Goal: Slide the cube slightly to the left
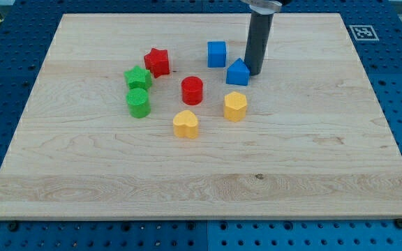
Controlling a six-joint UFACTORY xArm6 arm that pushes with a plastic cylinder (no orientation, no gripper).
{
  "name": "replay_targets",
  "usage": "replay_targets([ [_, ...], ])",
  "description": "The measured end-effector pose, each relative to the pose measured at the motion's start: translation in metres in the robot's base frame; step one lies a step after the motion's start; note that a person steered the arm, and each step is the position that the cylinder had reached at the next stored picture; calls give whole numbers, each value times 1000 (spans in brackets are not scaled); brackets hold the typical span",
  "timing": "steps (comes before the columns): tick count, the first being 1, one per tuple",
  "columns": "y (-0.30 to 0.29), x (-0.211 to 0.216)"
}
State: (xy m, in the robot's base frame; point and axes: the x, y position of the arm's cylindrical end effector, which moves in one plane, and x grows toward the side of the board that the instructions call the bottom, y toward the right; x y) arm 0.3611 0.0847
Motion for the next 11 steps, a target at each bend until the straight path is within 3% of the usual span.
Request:
replay_targets([
  [2, -2, -51],
  [5, -66, -56],
  [7, -66, -56],
  [10, -30, -130],
  [11, -30, -130],
])
